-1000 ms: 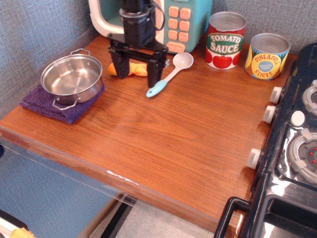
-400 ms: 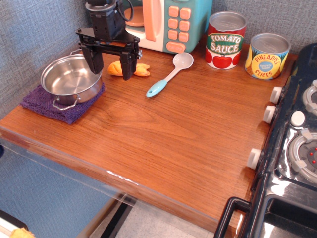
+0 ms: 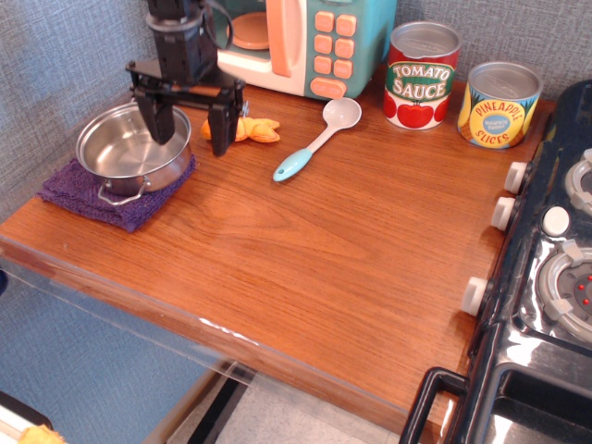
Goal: Move the pot in front of the cans
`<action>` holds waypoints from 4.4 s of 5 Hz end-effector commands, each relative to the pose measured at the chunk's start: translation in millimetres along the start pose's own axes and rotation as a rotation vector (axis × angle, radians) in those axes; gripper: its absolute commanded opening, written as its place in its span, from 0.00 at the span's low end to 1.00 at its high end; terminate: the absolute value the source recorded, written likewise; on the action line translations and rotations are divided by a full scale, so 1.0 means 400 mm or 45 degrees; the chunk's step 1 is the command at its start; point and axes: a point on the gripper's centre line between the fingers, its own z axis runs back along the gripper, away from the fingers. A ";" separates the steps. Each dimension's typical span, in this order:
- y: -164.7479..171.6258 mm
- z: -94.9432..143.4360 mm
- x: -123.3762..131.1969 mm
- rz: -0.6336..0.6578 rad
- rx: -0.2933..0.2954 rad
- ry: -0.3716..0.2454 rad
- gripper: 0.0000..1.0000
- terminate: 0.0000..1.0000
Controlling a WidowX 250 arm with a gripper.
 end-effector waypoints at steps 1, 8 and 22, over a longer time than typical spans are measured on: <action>0.009 -0.004 0.026 0.019 0.031 -0.013 1.00 0.00; -0.285 0.090 0.019 -0.364 -0.061 -0.149 0.00 0.00; -0.188 0.143 0.011 -0.260 -0.137 -0.103 1.00 0.00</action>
